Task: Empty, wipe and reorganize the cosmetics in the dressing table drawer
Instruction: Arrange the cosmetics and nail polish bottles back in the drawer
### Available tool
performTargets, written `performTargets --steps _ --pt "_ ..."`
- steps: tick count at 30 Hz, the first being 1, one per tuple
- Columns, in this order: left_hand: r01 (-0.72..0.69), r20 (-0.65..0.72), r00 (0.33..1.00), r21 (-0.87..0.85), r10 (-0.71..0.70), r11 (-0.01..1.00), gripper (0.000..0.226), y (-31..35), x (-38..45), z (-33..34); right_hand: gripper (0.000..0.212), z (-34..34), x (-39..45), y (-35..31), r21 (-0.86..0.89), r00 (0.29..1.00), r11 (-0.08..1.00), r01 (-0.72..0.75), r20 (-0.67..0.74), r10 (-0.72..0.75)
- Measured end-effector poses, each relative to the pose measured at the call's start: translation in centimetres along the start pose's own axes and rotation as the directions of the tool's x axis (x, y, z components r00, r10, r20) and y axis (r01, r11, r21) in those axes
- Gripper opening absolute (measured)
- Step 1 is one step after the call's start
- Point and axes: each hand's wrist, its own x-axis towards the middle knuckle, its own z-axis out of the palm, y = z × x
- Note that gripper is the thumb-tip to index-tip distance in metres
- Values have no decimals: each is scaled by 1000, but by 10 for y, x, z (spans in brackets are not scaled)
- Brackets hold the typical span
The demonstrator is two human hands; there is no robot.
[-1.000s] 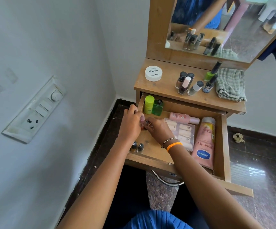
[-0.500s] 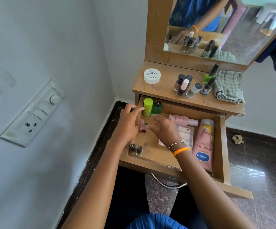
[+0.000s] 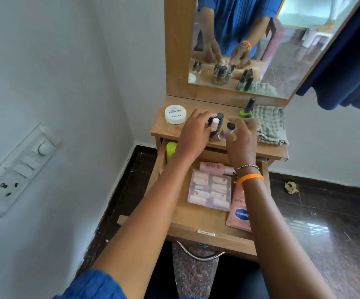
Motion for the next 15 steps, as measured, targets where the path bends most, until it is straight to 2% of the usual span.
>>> performTargets --steps 3,7,10,15 --pt "-24 13 1000 42 23 999 32 2 3 7 31 1 3 4 -29 998 998 48 47 -47" --pt "-34 1 999 69 34 997 16 2 5 8 27 -1 2 4 -50 998 998 35 49 -33" --pt "-45 -7 999 82 46 996 14 4 3 5 26 -3 -4 2 -65 998 996 63 26 -62" --pt "-126 -28 991 118 131 985 16 5 -22 -15 25 -11 -28 -7 28 995 995 96 -1 -96"
